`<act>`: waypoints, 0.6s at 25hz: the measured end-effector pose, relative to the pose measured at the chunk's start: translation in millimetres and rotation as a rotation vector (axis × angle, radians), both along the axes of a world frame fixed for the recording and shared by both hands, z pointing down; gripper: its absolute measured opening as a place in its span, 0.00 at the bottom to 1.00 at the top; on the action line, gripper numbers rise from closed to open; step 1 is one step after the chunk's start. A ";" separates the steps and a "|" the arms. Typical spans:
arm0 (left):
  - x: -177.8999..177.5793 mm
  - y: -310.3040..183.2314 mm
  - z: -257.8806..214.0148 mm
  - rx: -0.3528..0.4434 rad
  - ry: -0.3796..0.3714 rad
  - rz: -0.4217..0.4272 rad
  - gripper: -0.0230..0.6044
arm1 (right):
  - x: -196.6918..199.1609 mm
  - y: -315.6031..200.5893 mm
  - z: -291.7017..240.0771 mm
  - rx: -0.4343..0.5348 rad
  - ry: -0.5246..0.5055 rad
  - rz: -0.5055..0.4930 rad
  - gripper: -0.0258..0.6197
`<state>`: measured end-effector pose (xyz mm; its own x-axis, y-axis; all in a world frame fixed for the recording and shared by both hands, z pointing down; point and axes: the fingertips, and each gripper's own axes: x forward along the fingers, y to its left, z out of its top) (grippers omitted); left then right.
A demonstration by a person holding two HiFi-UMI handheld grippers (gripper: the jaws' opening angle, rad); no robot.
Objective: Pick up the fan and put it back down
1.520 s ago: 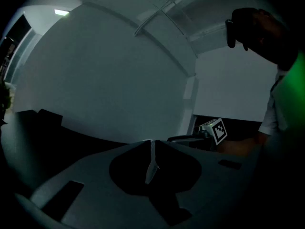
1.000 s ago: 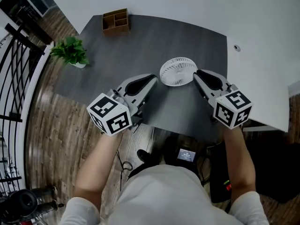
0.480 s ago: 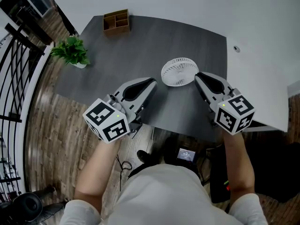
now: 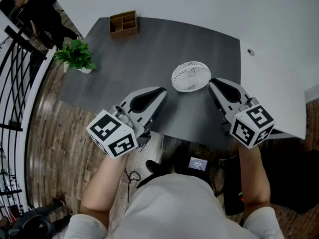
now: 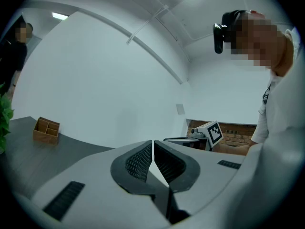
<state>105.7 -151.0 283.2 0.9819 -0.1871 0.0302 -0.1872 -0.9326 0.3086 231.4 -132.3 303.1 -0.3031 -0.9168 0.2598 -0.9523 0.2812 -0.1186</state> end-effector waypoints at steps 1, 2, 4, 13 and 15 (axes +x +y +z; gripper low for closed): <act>-1.2 0.7 -0.4 -0.003 0.002 0.000 0.07 | -1.2 0.8 -1.4 0.003 -0.001 -0.001 0.10; -2.5 1.4 -0.9 -0.005 0.003 0.000 0.07 | -2.8 1.6 -2.7 0.005 -0.002 -0.002 0.10; -4.9 3.5 -2.3 -0.006 0.006 0.002 0.07 | -5.8 3.4 -4.9 0.011 -0.003 -0.007 0.10; -12.9 14.3 -9.4 -0.014 0.011 0.005 0.07 | -11.4 13.3 -12.5 0.019 -0.009 -0.012 0.09; -15.7 18.9 -11.2 -0.016 0.012 0.008 0.07 | -13.1 17.9 -15.0 0.021 -0.011 -0.012 0.09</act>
